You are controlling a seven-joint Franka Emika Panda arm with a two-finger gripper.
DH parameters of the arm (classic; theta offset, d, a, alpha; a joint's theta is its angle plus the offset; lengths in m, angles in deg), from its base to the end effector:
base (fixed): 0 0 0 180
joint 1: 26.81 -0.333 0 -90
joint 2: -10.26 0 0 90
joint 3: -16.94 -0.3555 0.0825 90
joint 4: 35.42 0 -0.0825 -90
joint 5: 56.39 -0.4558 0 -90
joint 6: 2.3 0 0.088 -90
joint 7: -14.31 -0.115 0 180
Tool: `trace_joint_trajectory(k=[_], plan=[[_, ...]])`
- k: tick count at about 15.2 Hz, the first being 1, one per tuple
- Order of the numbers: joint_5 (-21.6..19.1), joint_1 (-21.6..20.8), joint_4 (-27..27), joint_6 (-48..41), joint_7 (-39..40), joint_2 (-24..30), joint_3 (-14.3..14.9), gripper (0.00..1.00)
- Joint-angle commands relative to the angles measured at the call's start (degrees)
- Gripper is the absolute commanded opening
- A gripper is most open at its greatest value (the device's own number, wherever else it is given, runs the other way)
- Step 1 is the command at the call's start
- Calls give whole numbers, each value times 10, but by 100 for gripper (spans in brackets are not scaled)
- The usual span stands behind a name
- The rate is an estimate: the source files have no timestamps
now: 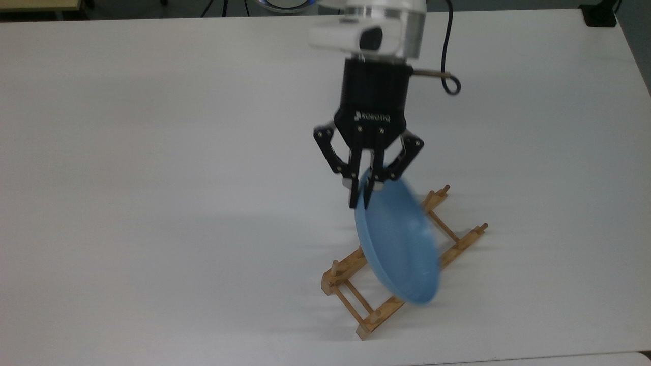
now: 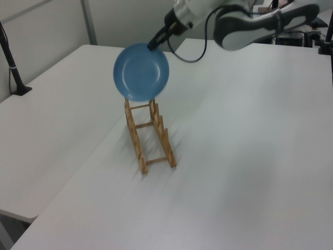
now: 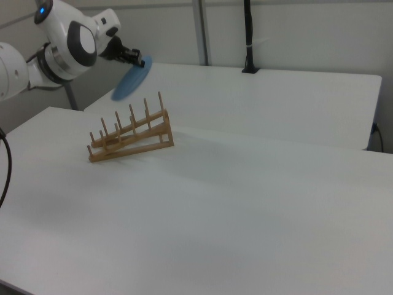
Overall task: Pick plate from plate rack
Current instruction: 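Grasp the plate rim and lift it out of the rack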
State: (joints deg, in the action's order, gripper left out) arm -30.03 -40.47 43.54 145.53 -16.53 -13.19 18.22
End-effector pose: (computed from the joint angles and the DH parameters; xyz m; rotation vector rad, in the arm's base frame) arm 0.8022 0.1860 0.5896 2.7817 -0.0367 1.2855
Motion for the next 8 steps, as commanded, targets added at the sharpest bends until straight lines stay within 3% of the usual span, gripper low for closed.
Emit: trace_joint_trajectory(k=[1, 3, 8], plan=[[-48, 19, 48, -103, 18, 74, -2, 6], [-93, 27, 51, -158, 76, 85, -1, 3], [-154, 55, 67, -284, 199, 129, 0, 3]])
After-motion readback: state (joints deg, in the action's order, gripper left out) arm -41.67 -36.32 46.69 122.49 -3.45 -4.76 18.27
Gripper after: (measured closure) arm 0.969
